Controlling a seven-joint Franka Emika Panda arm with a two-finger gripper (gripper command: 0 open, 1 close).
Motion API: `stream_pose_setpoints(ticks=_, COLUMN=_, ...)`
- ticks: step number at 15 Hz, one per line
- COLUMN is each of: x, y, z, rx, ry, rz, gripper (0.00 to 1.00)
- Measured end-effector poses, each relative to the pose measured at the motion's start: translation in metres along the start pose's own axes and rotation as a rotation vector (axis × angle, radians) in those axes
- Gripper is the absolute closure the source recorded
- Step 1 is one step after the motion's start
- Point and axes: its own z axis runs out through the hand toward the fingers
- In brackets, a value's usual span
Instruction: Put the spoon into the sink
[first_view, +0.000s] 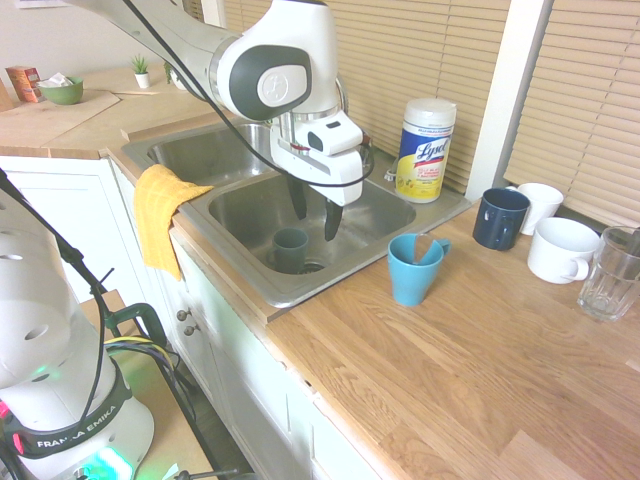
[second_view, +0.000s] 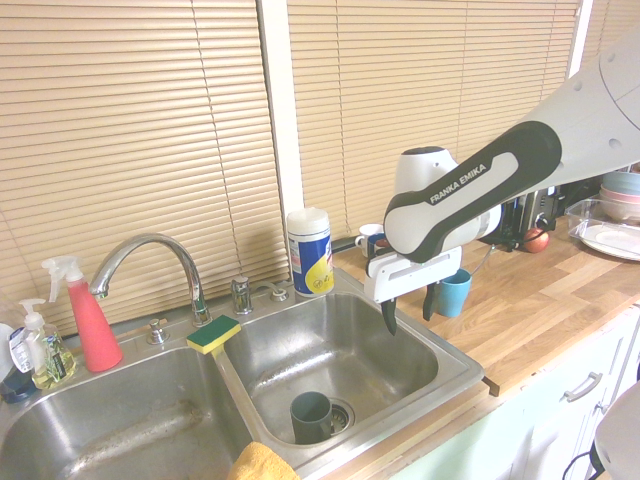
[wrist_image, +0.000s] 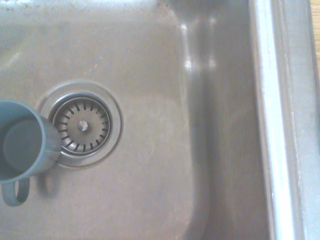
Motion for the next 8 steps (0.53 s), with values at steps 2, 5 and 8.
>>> stream_pose_setpoints(ticks=2, x=0.0, y=-0.002, z=0.002, rx=-0.012, ry=-0.009, rz=-0.001, gripper=0.0)
stream_pose_setpoints(ticks=5, x=0.011, y=-0.007, z=-0.003, rx=-0.022, ry=0.019, rz=-0.003, gripper=0.0)
stream_pose_setpoints(ticks=8, x=0.023, y=-0.011, z=-0.025, rx=-0.024, ry=0.07, rz=-0.01, gripper=0.0)
